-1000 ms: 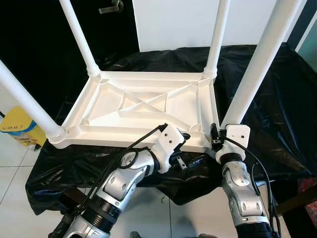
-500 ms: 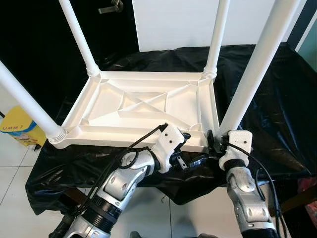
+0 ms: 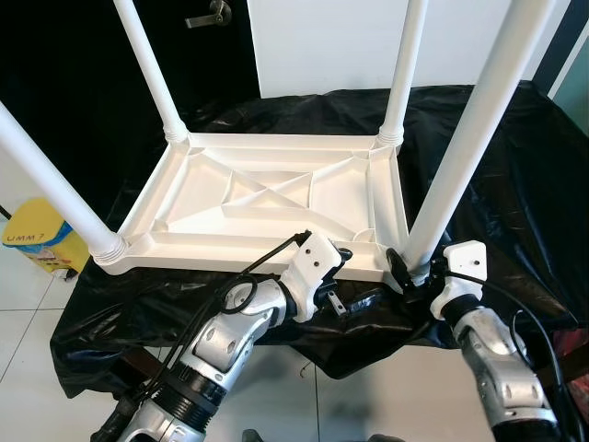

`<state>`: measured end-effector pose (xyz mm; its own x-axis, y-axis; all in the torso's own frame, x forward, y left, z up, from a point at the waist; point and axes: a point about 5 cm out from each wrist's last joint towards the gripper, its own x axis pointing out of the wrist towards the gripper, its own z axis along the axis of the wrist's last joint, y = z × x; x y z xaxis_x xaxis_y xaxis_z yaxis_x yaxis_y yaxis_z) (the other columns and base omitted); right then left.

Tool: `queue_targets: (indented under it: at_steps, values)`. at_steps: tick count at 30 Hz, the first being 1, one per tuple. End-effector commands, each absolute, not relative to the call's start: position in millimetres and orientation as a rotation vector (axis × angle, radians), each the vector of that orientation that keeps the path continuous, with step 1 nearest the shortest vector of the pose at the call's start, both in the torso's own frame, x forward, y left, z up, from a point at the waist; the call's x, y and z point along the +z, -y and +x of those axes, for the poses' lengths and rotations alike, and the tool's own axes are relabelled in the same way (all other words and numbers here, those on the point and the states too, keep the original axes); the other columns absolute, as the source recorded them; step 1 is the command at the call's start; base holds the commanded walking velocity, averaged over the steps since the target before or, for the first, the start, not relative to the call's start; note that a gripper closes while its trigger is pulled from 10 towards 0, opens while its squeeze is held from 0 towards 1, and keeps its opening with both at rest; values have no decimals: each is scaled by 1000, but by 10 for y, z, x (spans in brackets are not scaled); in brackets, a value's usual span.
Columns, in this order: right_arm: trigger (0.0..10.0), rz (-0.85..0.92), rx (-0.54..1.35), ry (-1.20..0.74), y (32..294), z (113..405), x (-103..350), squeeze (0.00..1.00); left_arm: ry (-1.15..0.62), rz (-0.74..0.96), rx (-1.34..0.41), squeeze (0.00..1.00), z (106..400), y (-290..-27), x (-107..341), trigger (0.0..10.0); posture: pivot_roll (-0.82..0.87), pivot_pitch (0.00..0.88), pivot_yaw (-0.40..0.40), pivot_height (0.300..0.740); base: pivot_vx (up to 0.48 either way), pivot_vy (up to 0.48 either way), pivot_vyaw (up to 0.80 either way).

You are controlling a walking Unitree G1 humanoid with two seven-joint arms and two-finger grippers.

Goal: Building children table

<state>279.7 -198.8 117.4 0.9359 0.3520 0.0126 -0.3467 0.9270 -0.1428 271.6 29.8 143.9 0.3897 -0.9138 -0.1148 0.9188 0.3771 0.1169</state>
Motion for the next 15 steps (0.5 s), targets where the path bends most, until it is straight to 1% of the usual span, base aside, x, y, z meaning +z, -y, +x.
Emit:
queue_targets:
  at_steps: [1, 6, 7, 8, 9, 15]
  values:
    - [10000, -147, 403, 38, 2020, 2836, 1180, 0, -31, 194, -1233, 0, 2714, -283, 1441, 10000, -186, 2, 56, 740, 0, 0, 0]
    - [10000, -197, 466, 29, 1994, 2960, 1193, 0, -27, 199, -1236, 0, 2727, -286, 1451, 10000, -187, 0, 62, 740, 0, 0, 0]
    - [9608, -199, 476, 30, 1980, 2979, 1191, 0, -27, 199, -1236, 0, 2729, -285, 1451, 10000, -187, 0, 62, 740, 0, 0, 0]
    - [4314, -199, 488, 32, 1950, 2989, 1187, 0, -26, 200, -1237, 0, 2727, -282, 1452, 10000, -185, 1, 60, 740, 0, 0, 0]
    - [0, -192, 504, 34, 1923, 2990, 1181, 0, -25, 199, -1237, 0, 2725, -281, 1453, 10000, -181, 2, 59, 740, 0, 0, 0]
    - [0, -175, 524, 30, 1871, 2949, 1140, 0, -27, 195, -1235, 0, 2713, -286, 1451, 10000, -177, 12, 58, 740, 0, 0, 0]
